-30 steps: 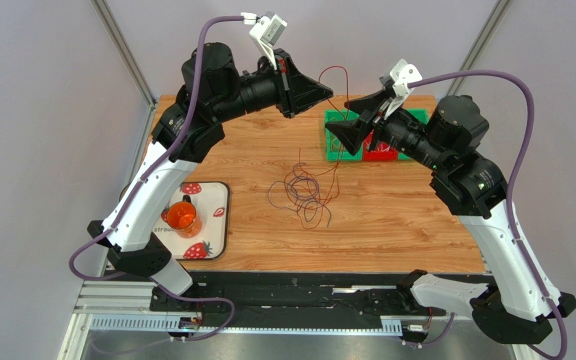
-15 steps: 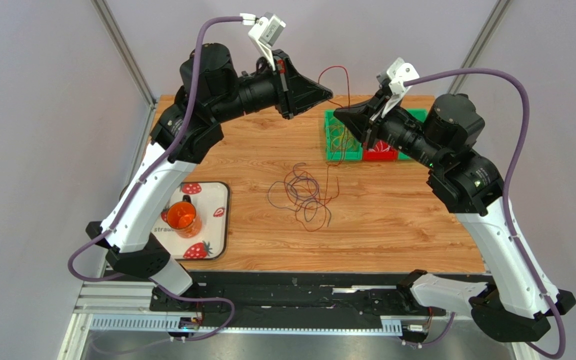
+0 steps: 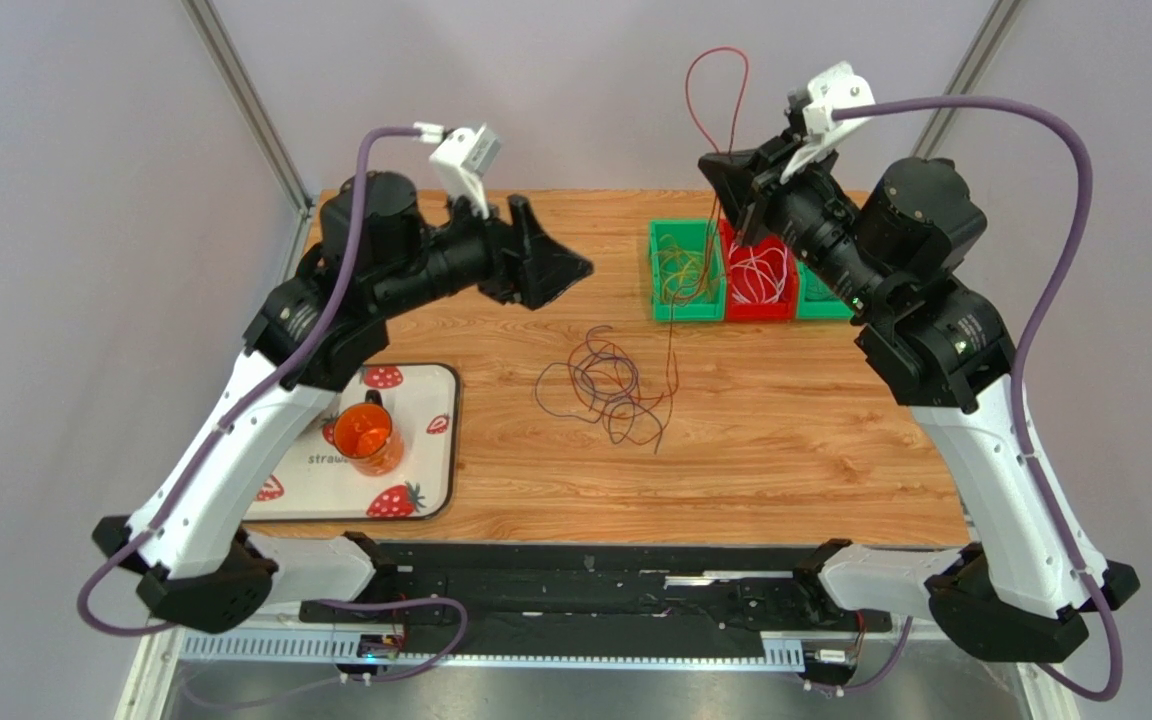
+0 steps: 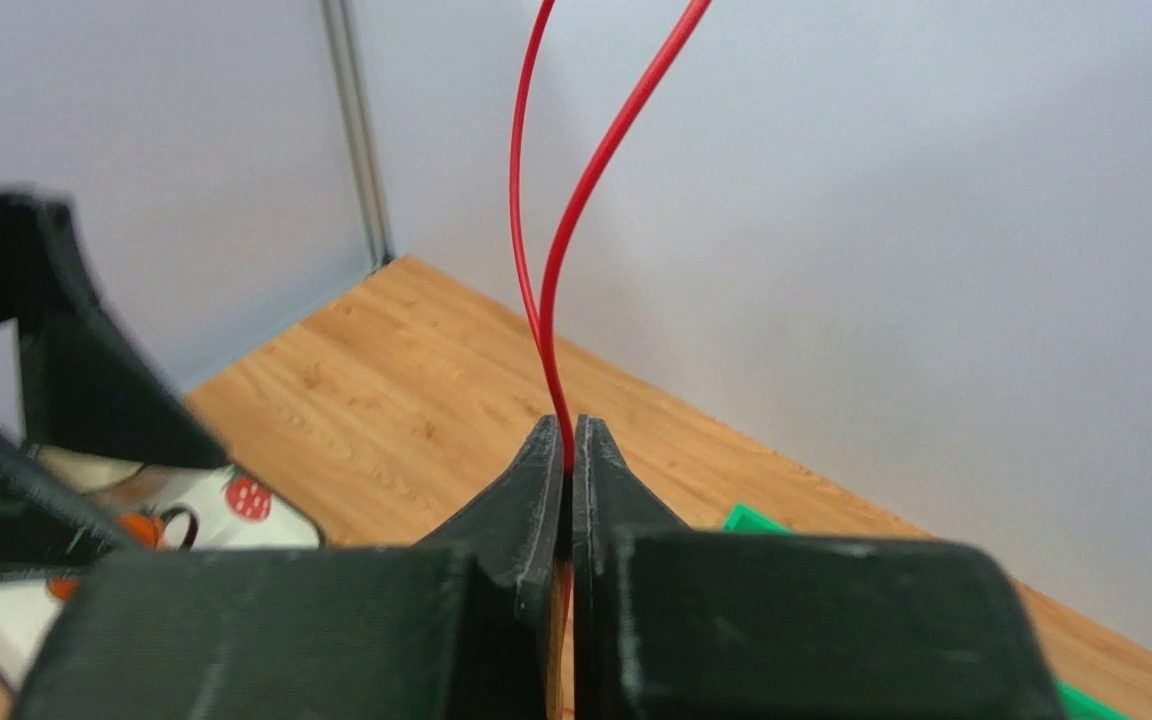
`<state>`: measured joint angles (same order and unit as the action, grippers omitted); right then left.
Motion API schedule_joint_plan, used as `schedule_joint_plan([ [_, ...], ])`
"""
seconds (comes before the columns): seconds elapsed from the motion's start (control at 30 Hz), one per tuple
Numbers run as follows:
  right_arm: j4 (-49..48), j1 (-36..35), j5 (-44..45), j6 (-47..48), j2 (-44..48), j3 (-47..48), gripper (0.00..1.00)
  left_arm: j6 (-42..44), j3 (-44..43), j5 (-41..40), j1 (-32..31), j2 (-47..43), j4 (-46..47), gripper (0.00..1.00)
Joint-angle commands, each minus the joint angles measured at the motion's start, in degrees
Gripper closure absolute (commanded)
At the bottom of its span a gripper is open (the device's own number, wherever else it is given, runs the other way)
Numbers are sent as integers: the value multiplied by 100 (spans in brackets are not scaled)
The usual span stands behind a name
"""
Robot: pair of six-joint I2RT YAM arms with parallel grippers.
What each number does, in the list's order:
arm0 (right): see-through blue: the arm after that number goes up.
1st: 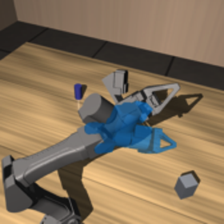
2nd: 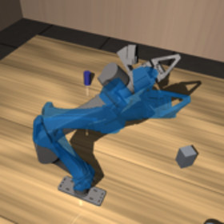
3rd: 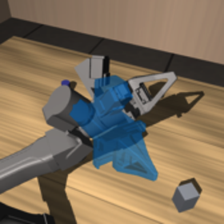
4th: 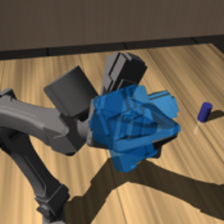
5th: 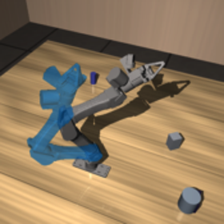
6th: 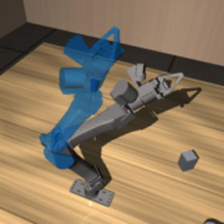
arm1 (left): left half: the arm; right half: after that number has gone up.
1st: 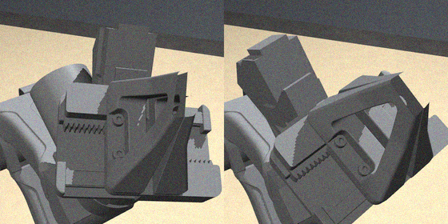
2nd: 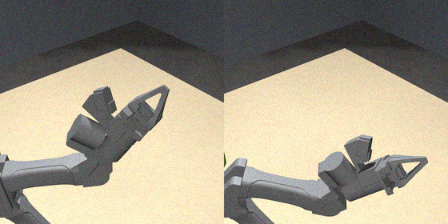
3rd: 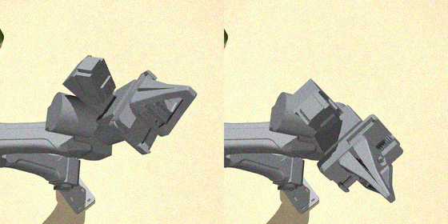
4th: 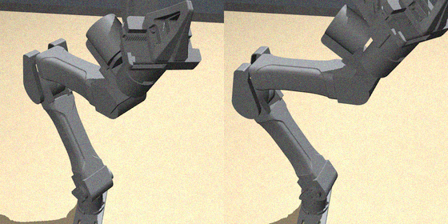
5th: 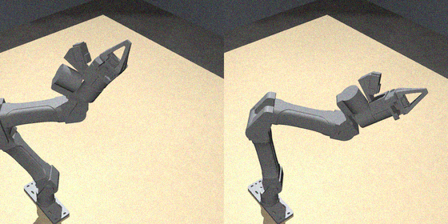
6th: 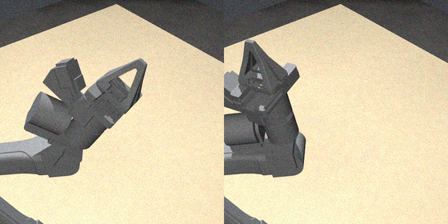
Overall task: Untangle the cables
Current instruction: Untie the cable, then place the cable in the bin.
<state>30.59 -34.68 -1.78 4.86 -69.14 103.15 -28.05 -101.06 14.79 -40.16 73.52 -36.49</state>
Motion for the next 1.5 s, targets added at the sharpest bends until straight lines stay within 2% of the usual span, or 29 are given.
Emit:
schedule_joint_plan([
  [0.0,-133,57,679,-37,-291,924,100,124,1059,-423,280,-1031,-103,23],
  [0.23,-44,110,994,93,-924,2129,100,178,2571,-731,325,-1875,-543,23],
  [0.43,-123,355,1311,401,-1364,2534,100,63,3398,-854,325,-2350,-833,24],
  [0.53,-272,531,1391,454,-1549,2569,100,2,3644,-1109,325,-2552,-1053,21],
  [0.73,-501,1383,1076,16,-1909,2727,100,-279,4066,-1452,334,-2921,-1255,11],
  [0.87,-624,1981,706,-266,-2111,2868,100,-490,4305,-1444,325,-3263,-1027,1],
  [0.97,-633,2289,504,-424,-2322,3122,100,-89,4401,-1007,334,-3571,-834,1],
  [1.03,-624,2465,390,-451,-2454,3281,100,-68,4498,-1030,325,-3712,-728,1],
  [1.23,-774,2808,38,-768,-2630,3387,100,-209,4445,-1996,325,-4405,-1044,1],
  [1.37,-984,3001,-120,-864,-2797,3325,100,-131,4498,-2865,325,-4793,-1614,2],
  [1.47,-1142,3186,-252,-1013,-2920,3273,100,-165,4621,-2947,325,-5057,-1756,2],
])
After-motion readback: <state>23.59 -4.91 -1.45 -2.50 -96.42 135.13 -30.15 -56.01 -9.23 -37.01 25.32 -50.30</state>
